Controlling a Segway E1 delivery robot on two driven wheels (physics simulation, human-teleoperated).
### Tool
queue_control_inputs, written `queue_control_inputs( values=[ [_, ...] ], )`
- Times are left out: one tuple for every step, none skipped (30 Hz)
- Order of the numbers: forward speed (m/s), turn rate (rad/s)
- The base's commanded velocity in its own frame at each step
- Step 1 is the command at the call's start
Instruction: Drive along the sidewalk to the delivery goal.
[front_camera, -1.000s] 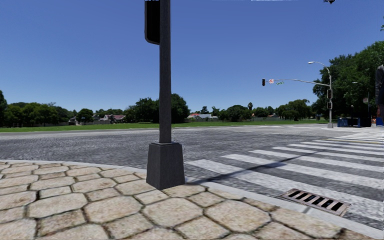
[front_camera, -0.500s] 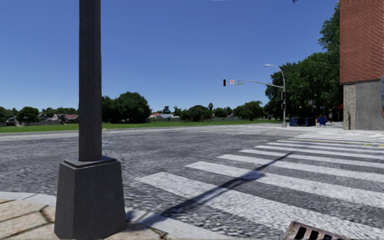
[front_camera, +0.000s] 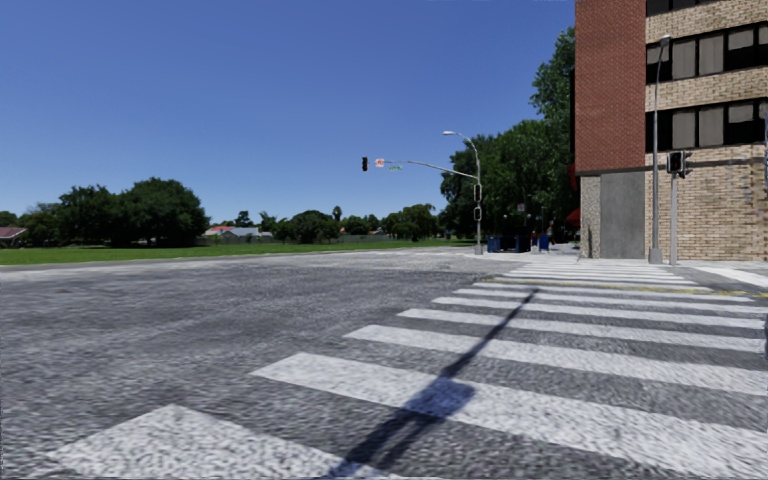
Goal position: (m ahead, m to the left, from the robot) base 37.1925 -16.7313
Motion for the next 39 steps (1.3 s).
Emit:
queue_control_inputs(
  values=[
    [1.83,0.0],
    [1.83,0.0],
    [1.83,0.0],
    [1.83,0.0],
    [1.83,0.0],
    [1.83,0.0],
    [1.83,0.0],
    [1.83,-0.01],
    [1.83,-0.16],
    [1.83,-0.16],
    [1.83,-0.23],
    [1.83,-0.26],
    [1.83,-0.28],
    [1.83,-0.28],
    [1.83,-0.32],
    [1.83,-0.37],
    [1.83,-0.37],
    [1.83,-0.4],
    [1.83,-0.42],
    [1.83,-0.43],
    [1.83,-0.43],
    [1.83,-0.45],
    [1.83,-0.46],
    [1.83,-0.46],
    [1.83,-0.46],
    [1.83,-0.46],
    [1.83,-0.47],
    [1.83,-0.47],
    [1.83,-0.47],
    [1.83,-0.47],
    [1.83,-0.47],
    [1.83,-0.47],
    [1.83,-0.48],
    [1.83,-0.49],
    [1.83,-0.55],
    [1.83,-0.55],
    [1.83,-0.59],
    [1.83,-0.6],
    [1.83,-0.6]
  ],
)
